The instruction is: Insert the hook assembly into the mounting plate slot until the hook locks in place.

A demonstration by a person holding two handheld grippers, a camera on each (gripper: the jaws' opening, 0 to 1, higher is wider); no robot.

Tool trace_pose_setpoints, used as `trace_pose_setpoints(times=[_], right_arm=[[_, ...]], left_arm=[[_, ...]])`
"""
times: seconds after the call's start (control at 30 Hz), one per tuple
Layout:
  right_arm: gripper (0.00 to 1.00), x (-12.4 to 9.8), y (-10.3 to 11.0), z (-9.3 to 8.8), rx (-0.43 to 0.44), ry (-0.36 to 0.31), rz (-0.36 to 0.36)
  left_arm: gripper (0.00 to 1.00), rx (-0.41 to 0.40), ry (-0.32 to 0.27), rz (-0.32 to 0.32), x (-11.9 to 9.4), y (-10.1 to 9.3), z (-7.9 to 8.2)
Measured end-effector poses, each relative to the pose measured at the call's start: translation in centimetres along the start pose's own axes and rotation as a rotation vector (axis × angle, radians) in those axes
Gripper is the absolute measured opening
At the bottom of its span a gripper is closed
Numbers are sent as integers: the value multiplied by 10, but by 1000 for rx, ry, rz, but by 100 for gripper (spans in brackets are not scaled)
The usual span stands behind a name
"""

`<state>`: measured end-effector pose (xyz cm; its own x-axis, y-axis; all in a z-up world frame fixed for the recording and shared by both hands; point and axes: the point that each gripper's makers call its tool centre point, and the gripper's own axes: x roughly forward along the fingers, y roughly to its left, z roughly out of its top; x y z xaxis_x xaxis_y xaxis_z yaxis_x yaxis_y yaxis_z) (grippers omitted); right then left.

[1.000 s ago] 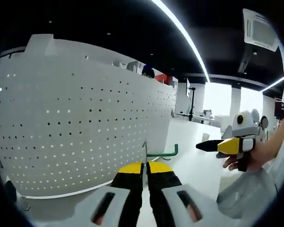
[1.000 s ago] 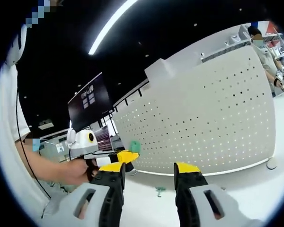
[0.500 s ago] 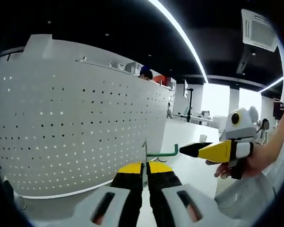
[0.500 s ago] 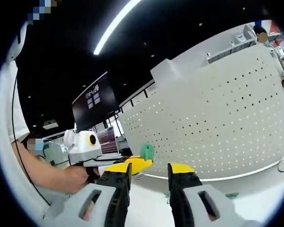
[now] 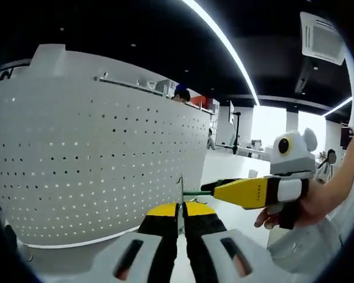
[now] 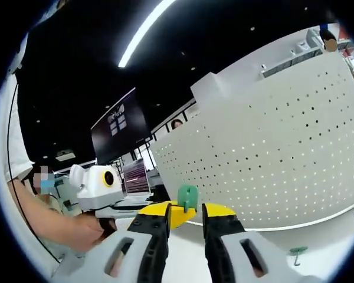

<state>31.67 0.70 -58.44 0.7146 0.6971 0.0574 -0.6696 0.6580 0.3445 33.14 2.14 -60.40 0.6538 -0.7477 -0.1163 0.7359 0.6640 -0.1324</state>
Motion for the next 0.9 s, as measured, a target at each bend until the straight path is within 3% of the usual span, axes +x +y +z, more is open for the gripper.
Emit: trace_pose_setpoints(times=[0.5, 0.9], right_arm=[[6, 10, 2, 1, 0, 3, 3], [2, 11, 1, -2, 21, 12, -6]], left_arm=[[3, 14, -11, -10, -1, -8, 4], [2, 32, 1, 5, -1, -7, 2]])
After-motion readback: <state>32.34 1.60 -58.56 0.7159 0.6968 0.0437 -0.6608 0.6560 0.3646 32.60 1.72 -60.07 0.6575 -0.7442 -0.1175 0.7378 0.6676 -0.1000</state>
